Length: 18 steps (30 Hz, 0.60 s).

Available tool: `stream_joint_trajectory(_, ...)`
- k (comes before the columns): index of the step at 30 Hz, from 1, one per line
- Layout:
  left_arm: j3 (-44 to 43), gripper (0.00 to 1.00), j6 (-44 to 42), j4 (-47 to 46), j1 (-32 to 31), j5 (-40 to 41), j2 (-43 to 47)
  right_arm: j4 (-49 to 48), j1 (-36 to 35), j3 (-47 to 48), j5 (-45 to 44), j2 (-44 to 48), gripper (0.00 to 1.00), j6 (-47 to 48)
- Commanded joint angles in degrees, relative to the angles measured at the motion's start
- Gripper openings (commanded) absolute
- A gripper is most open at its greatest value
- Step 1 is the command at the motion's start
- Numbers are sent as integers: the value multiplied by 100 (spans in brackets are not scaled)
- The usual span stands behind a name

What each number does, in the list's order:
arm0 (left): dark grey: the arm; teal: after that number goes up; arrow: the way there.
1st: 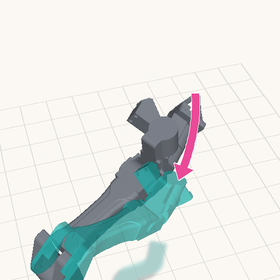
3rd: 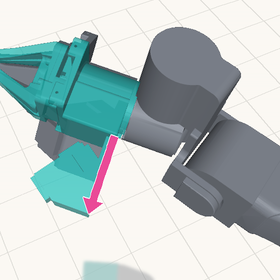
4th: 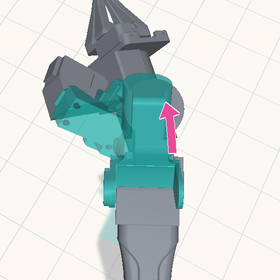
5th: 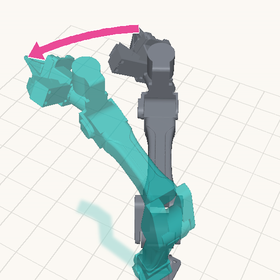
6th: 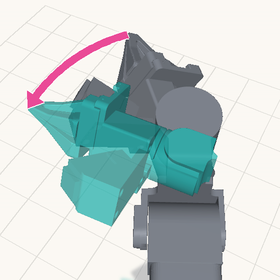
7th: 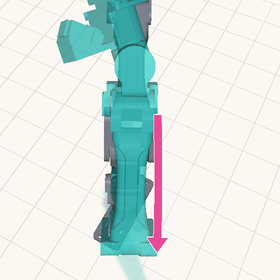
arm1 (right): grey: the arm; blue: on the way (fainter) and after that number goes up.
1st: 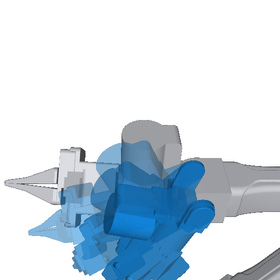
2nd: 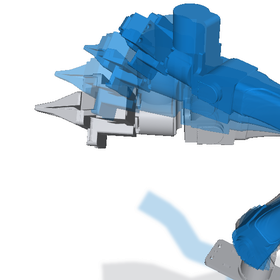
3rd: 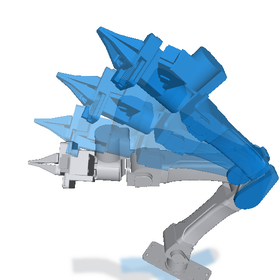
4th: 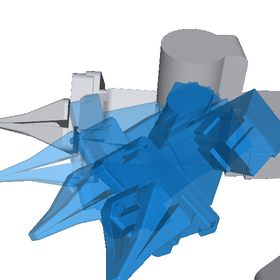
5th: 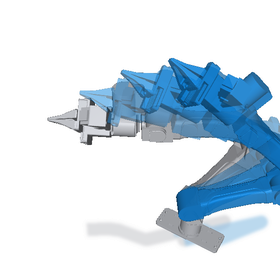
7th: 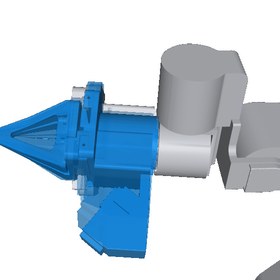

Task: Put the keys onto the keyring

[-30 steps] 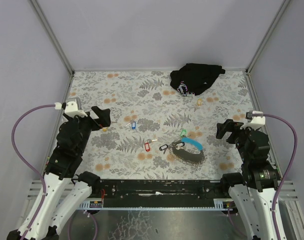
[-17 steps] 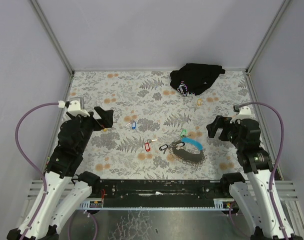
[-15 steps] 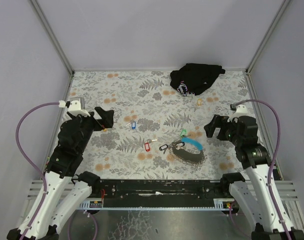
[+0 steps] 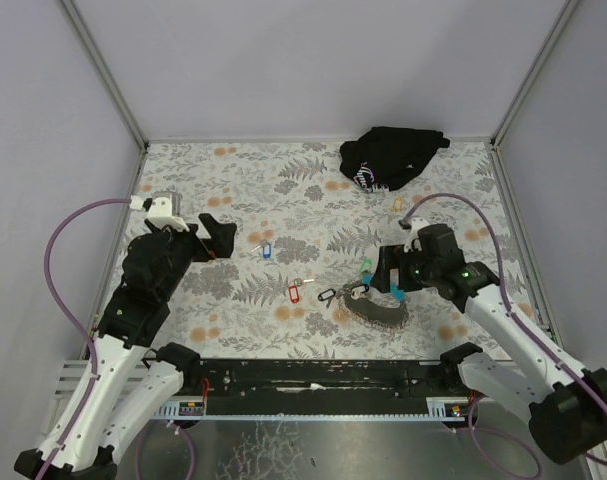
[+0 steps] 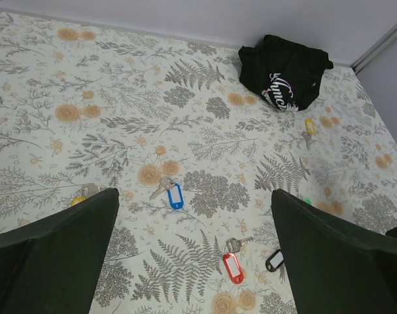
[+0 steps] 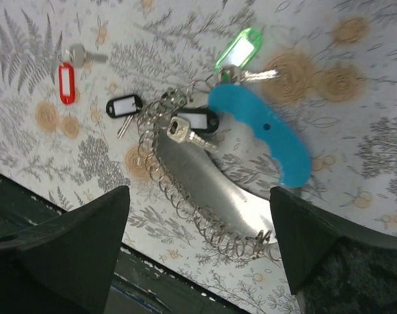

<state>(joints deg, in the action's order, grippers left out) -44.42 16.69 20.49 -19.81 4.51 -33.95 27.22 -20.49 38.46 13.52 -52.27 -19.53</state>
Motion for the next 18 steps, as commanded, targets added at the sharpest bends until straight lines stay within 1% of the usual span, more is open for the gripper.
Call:
stream_joint_trajectory(1,6,100,-139,-362,41,-249,-48,-261,-727,-39,-466,-479,94,-183)
stream_joint_trajectory(5,11,100,-157,-362,39,-346,-80,-363,-1230,-53,-629,-1015,93,-286)
stream_joint_trajectory(11,21,100,-175,-359,43,-403,-101,-367,-1938,147,-1215,-1854,93,-225)
stream_joint_trajectory(18,35,100,-183,-361,38,-482,-88,-227,-2415,434,-1531,-2632,93,-225)
